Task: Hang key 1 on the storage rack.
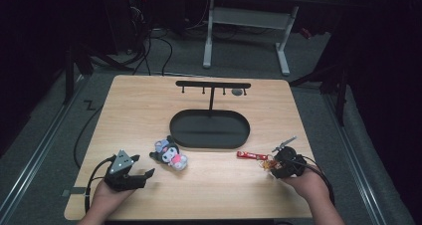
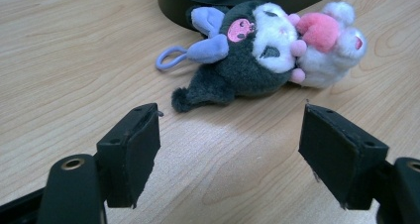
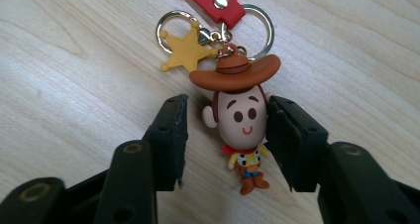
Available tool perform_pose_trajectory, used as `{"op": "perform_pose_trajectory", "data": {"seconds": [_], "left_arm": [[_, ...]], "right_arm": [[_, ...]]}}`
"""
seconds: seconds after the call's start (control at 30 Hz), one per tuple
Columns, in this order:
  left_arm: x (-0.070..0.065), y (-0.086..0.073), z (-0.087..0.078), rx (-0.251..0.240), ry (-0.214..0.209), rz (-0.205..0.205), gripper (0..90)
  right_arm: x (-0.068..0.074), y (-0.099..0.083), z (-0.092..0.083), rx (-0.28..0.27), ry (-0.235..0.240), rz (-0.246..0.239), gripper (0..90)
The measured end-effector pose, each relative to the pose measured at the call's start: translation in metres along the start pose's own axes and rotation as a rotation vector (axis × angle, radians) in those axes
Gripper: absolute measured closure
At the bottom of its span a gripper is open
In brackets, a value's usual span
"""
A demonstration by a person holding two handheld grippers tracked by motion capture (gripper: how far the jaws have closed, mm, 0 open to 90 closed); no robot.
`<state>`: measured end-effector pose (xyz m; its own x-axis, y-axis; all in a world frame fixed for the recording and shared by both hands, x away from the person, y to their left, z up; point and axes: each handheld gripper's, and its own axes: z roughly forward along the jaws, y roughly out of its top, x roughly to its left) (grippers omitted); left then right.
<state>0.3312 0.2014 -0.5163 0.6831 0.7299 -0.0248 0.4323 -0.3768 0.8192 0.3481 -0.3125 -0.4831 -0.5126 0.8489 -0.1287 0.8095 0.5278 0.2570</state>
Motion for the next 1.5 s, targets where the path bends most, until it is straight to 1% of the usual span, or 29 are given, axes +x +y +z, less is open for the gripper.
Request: {"op": "perform_pose_trajectory", "data": {"seconds": [0.13, 0.2, 0.33, 0.47, 0.5, 0.53, 0.6, 0.67, 0.7, 0.77, 0.83, 0.87, 0.9, 0.93, 0.97, 1.0, 1.03, 1.07, 1.1, 1.13, 1.17, 1.2, 1.27, 1.3, 1.33, 1.4, 1.43, 1.47, 1.5], "left_arm": [[0.001, 0.000, -0.001, -0.002, 0.000, -0.003, 24.6], [0.001, 0.000, -0.001, -0.001, -0.001, -0.001, 24.6], [0.001, 0.000, -0.001, -0.002, 0.000, -0.002, 24.6], [0.001, 0.000, -0.001, -0.003, 0.001, -0.002, 24.6], [0.001, 0.000, -0.001, -0.003, 0.001, -0.001, 24.6], [0.001, 0.000, -0.001, -0.002, 0.000, -0.002, 24.6], [0.001, 0.000, -0.001, -0.004, -0.004, -0.009, 24.6], [0.001, 0.000, -0.001, -0.001, -0.007, -0.010, 24.6], [0.000, 0.000, -0.001, -0.005, -0.004, -0.007, 24.6], [-0.001, 0.000, -0.001, -0.007, -0.005, -0.003, 24.6], [-0.001, 0.000, -0.001, -0.011, -0.004, -0.002, 24.6], [-0.001, 0.000, -0.002, -0.012, -0.005, -0.001, 24.6], [-0.001, 0.001, -0.002, -0.015, 0.004, 0.005, 24.5], [-0.001, 0.001, -0.002, -0.015, 0.004, 0.005, 24.4], [-0.002, 0.001, -0.001, -0.010, 0.019, 0.020, 23.9], [-0.002, 0.001, -0.001, -0.010, 0.019, 0.020, 23.7], [-0.003, 0.002, 0.000, 0.001, 0.034, 0.048, 22.9], [-0.003, 0.002, 0.000, 0.001, 0.034, 0.048, 22.9], [-0.005, 0.002, 0.001, 0.004, 0.041, 0.068, 23.0], [-0.005, 0.002, 0.001, 0.004, 0.041, 0.068, 23.1], [-0.006, 0.003, 0.001, -0.002, 0.039, 0.073, 23.1], [-0.006, 0.003, 0.001, -0.002, 0.034, 0.074, 23.2], [-0.007, 0.003, 0.001, -0.003, 0.030, 0.078, 23.2], [-0.008, 0.004, 0.002, -0.003, 0.030, 0.084, 23.2], [-0.008, 0.004, 0.002, -0.003, 0.025, 0.092, 23.2], [-0.009, 0.005, 0.003, -0.007, 0.022, 0.099, 23.1], [-0.010, 0.006, 0.004, -0.010, 0.017, 0.098, 23.1], [-0.010, 0.006, 0.004, -0.010, 0.017, 0.098, 23.1], [-0.011, 0.007, 0.004, -0.012, 0.017, 0.101, 23.1]], "right_arm": [[-0.001, 0.002, 0.003, 0.010, -0.014, -0.003, 55.9], [-0.001, 0.002, 0.004, 0.013, -0.015, -0.002, 56.2], [-0.001, 0.002, 0.006, 0.022, -0.009, 0.001, 56.6], [-0.002, 0.003, 0.008, 0.021, 0.001, 0.011, 59.6], [-0.005, 0.003, 0.008, 0.022, 0.017, 0.023, 60.8], [-0.005, 0.003, 0.008, 0.022, 0.017, 0.023, 60.8], [-0.006, 0.003, 0.008, 0.023, 0.030, 0.044, 62.7], [-0.008, 0.004, 0.008, 0.027, 0.034, 0.045, 64.8], [-0.008, 0.004, 0.008, 0.031, 0.040, 0.056, 65.2], [-0.008, 0.004, 0.009, 0.029, 0.041, 0.062, 65.3], [-0.009, 0.003, 0.009, 0.027, 0.051, 0.087, 65.6], [-0.010, 0.003, 0.009, 0.026, 0.051, 0.090, 65.6], [-0.010, 0.003, 0.008, 0.028, 0.047, 0.092, 65.7], [-0.010, 0.003, 0.008, 0.028, 0.047, 0.092, 65.7], [-0.010, 0.003, 0.009, 0.027, 0.053, 0.098, 65.9], [-0.010, 0.003, 0.009, 0.027, 0.053, 0.098, 65.9], [-0.012, 0.003, 0.009, 0.026, 0.063, 0.110, 66.2], [-0.012, 0.003, 0.009, 0.024, 0.067, 0.117, 66.2], [-0.012, 0.004, 0.008, 0.035, 0.073, 0.141, 66.3], [-0.013, 0.005, 0.008, 0.040, 0.071, 0.127, 66.3], [-0.012, 0.006, 0.007, 0.043, 0.072, 0.134, 66.3], [-0.011, 0.007, 0.005, 0.048, 0.067, 0.131, 66.3], [-0.010, 0.009, 0.002, 0.040, 0.076, 0.130, 66.4], [-0.008, 0.011, -0.002, 0.034, 0.080, 0.137, 66.4], [-0.006, 0.016, -0.012, 0.028, 0.086, 0.144, 66.4], [-0.004, 0.020, -0.020, 0.013, 0.097, 0.150, 66.4], [-0.002, 0.022, -0.025, 0.009, 0.095, 0.148, 66.4], [-0.002, 0.022, -0.025, 0.009, 0.095, 0.148, 66.4], [0.000, 0.025, -0.030, 0.012, 0.090, 0.145, 66.5]]}}
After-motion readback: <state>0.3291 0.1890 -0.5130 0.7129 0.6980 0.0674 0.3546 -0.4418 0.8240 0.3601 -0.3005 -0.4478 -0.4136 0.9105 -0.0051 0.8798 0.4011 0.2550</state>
